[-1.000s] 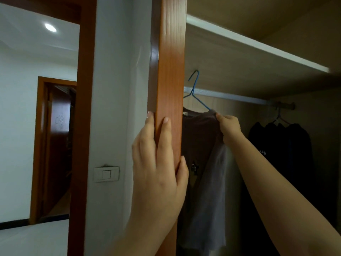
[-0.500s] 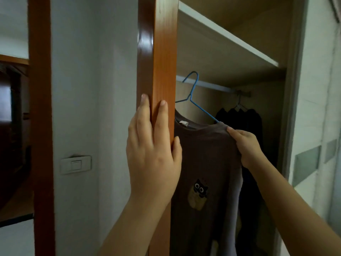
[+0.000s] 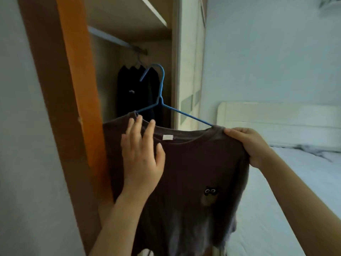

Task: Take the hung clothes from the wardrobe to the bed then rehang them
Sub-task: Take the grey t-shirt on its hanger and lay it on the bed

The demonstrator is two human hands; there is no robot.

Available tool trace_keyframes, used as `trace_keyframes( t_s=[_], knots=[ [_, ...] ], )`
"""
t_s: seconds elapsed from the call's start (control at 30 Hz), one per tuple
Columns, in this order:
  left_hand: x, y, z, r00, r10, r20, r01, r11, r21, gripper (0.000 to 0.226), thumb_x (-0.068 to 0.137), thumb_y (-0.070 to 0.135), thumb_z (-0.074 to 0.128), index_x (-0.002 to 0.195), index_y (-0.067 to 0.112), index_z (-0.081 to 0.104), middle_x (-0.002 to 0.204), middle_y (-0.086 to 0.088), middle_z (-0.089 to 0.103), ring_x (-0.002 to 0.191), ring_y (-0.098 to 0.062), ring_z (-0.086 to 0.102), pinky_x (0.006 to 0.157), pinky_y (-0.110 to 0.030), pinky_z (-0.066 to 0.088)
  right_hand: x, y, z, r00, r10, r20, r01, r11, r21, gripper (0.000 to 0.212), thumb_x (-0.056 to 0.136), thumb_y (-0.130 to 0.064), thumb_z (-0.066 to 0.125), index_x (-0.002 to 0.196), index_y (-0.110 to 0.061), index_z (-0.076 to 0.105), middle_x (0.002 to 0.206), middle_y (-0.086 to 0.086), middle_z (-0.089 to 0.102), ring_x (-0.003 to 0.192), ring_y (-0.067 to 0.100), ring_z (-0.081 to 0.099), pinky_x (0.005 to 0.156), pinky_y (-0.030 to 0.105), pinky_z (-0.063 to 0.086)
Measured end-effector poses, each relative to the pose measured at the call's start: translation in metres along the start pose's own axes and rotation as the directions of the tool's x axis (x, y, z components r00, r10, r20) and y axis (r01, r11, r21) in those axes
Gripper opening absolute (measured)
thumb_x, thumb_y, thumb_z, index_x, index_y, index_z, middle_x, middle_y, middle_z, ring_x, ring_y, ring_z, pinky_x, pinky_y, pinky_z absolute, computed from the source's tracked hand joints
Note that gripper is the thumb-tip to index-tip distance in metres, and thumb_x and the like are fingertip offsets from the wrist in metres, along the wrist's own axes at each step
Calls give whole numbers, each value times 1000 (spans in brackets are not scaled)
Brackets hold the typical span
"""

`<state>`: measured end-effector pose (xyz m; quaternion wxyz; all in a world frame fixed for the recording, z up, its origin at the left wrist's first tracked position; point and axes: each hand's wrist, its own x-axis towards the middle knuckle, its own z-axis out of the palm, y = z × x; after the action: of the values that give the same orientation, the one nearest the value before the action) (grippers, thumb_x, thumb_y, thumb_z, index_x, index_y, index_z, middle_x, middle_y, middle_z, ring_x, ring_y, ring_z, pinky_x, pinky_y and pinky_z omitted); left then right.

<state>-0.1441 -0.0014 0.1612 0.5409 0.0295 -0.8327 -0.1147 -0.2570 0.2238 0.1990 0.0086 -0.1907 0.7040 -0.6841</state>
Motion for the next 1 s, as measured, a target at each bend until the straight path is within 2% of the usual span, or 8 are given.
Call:
trace_keyframes(
  t_s=[0.17, 0.3, 0.47, 0.53, 0.6, 0.7, 0.83, 1.0],
  knots=[
    [4, 5, 38, 972, -94, 213, 107, 993, -49, 55, 92, 23, 45, 140, 3, 26, 146, -24, 31, 137, -38, 25, 111, -52, 21, -78, -23, -96, 980, -13, -197, -15, 990, -141, 45, 87, -14, 55, 43, -15, 62, 38, -7, 53, 36, 1, 48, 38, 9, 37],
    [1, 56, 58, 963, -33, 269, 79, 984, -161, 45, 91, 21, 49, 130, -1, 42, 130, -25, 47, 122, -40, 43, 106, -52, 27, -144, -43, -155, 948, -7, -319, -63, 976, -208, 41, 86, -14, 56, 48, -15, 69, 43, -7, 58, 41, 1, 52, 44, 11, 43],
    [-20, 142, 70, 911, 57, 409, 169, 851, -496, 20, 92, 17, 49, 92, -1, 59, 91, -22, 61, 85, -37, 55, 71, -37, 37, -237, -60, -207, 916, -63, -396, -101, 920, -380, 29, 78, -22, 65, 49, -21, 68, 44, -8, 58, 42, 0, 53, 43, 8, 43],
    [-40, 184, 69, 900, 81, 427, 213, 774, -596, 18, 90, 14, 52, 86, -1, 61, 82, -21, 63, 76, -30, 55, 65, -30, 31, -278, -66, -235, 886, -179, -428, -106, 820, -562, 35, 85, -15, 61, 50, -20, 62, 43, -11, 54, 42, -1, 49, 43, 4, 36],
    [-63, 233, 62, 897, 98, 430, 240, 710, -662, 16, 89, 12, 55, 83, 0, 63, 76, -17, 62, 72, -26, 53, 63, -28, 30, -322, -72, -266, 868, -268, -417, -165, 637, -753, 29, 86, -12, 61, 57, -18, 57, 47, -8, 52, 49, 2, 47, 46, 6, 33],
    [-92, 313, 39, 904, 158, 398, 206, 654, -728, 16, 88, 14, 57, 79, 2, 63, 68, -4, 56, 68, -25, 52, 62, -28, 31, -393, -79, -313, 851, -307, -426, -289, 404, -868, 20, 86, -14, 62, 67, -13, 58, 57, 5, 51, 64, 10, 44, 58, 12, 34],
    [-122, 420, -1, 887, 300, 350, 120, 583, -804, 17, 87, 16, 58, 78, 3, 65, 68, -5, 60, 66, -21, 52, 56, -24, 31, -498, -91, -362, 776, -356, -521, -430, 306, -849, 27, 78, -28, 52, 71, -3, 61, 66, 13, 54, 73, 19, 46, 64, 17, 34],
    [-170, 539, -48, 845, 442, 299, 72, 461, -885, 16, 86, 17, 59, 82, 3, 67, 77, -14, 68, 72, -28, 59, 65, -29, 36, -612, -110, -401, 699, -385, -602, -538, 271, -798, 17, 86, -8, 58, 70, -3, 60, 63, 7, 51, 67, 14, 45, 65, 15, 33]
  ],
)
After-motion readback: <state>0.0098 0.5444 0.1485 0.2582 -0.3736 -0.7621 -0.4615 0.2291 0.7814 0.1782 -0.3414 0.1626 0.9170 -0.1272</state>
